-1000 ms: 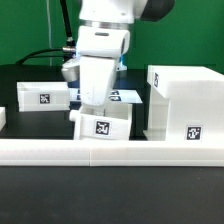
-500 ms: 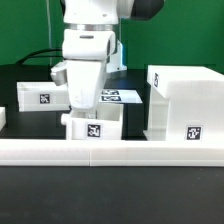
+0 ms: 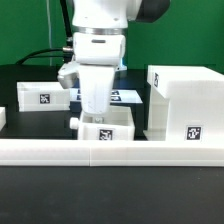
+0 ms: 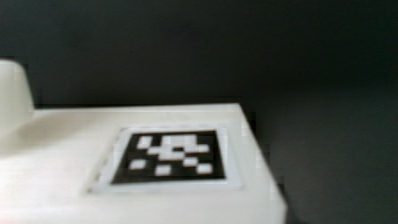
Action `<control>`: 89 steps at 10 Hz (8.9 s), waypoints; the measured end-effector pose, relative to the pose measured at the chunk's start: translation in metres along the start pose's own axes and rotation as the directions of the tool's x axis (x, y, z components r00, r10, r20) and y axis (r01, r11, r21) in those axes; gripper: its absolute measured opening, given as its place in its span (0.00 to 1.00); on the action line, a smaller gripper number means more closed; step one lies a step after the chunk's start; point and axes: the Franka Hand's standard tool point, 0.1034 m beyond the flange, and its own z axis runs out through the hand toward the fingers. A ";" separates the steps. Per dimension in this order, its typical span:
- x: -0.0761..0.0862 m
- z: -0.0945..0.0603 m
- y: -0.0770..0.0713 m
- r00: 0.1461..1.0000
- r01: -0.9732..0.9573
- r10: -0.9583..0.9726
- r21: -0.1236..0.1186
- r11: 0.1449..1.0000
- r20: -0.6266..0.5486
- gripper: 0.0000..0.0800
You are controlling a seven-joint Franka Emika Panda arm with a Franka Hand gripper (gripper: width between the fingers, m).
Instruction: Assemble drawer
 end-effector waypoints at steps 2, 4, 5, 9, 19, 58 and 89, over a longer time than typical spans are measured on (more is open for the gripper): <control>0.008 -0.003 0.005 1.000 0.028 -0.028 0.000 1.000 0.005 0.05; 0.008 -0.003 0.007 1.000 0.026 -0.026 -0.024 0.999 0.003 0.05; 0.007 -0.002 0.006 1.000 0.025 -0.025 -0.021 0.999 0.004 0.05; 0.023 -0.003 0.007 0.999 0.039 -0.039 -0.030 0.999 -0.002 0.05; 0.027 -0.002 0.006 0.999 0.047 -0.047 -0.006 0.999 0.003 0.05; 0.034 -0.002 0.004 0.999 0.041 -0.041 -0.001 0.999 0.010 0.05; 0.026 -0.054 0.027 1.000 -0.016 0.017 -0.023 1.000 0.015 0.81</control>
Offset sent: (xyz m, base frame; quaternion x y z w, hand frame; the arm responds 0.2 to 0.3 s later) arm 0.0000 0.0000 0.0000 -0.0650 0.0000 0.0000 0.9979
